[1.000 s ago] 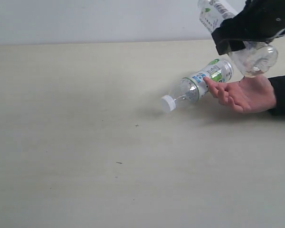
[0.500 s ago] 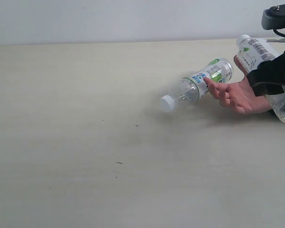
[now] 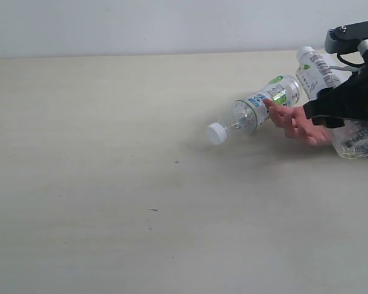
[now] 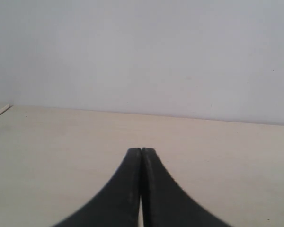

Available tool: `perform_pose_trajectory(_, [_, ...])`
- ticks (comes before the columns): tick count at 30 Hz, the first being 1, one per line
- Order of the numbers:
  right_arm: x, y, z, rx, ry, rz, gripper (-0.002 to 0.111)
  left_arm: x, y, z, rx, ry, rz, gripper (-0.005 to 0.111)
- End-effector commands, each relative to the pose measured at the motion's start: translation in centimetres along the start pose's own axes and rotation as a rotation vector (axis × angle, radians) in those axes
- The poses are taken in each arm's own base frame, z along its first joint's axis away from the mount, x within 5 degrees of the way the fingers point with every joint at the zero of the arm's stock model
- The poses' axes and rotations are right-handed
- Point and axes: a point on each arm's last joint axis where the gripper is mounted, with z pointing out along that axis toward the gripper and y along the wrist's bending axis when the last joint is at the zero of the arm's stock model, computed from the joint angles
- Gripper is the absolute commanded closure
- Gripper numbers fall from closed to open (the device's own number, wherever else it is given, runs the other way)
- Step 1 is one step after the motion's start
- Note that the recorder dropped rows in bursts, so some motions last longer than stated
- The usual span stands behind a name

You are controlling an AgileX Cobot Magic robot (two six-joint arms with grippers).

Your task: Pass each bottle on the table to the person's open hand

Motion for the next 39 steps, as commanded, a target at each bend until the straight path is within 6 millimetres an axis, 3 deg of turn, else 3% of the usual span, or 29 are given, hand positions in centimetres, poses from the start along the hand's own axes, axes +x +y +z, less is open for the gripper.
perform_pose_trajectory(1, [-0.3, -0.1, 1.3, 0.001, -0.037, -0.001, 0.108, -0.1, 0.0, -0.1, 0.006, -0.009, 0.002, 0.106])
perform_pose_trajectory(11, [0.6, 0.0, 4.5, -0.004, 0.031, -0.003, 0.108, -0.1, 0.0, -0.1, 0.006, -0.009, 0.002, 0.106])
perform_pose_trajectory(18, [0.6, 0.0, 4.8, -0.004, 0.033, -0.003, 0.108, -0.1, 0.0, -0.1, 0.006, -0.009, 0.002, 0.106])
perform_pose_trajectory(22, [0.7, 0.0, 4.8, -0.004, 0.042, -0.003, 0.089, -0.1, 0.0, -0.1, 0.006, -0.009, 0.002, 0.106])
perform_pose_trajectory(26, [0.7, 0.0, 4.8, -0.004, 0.044, -0.003, 0.055, -0.1, 0.0, -0.1, 0.006, -0.009, 0.002, 0.106])
perform_pose_trajectory(31, [0.7, 0.0, 4.8, -0.004, 0.045, 0.003, 0.032, -0.1, 0.0, -0.1, 0.006, -0.009, 0.002, 0.106])
perform_pose_trajectory(39, [0.6, 0.0, 4.5, -0.004, 0.038, -0.003, 0.024, -0.1, 0.0, -0.1, 0.006, -0.009, 0.002, 0.106])
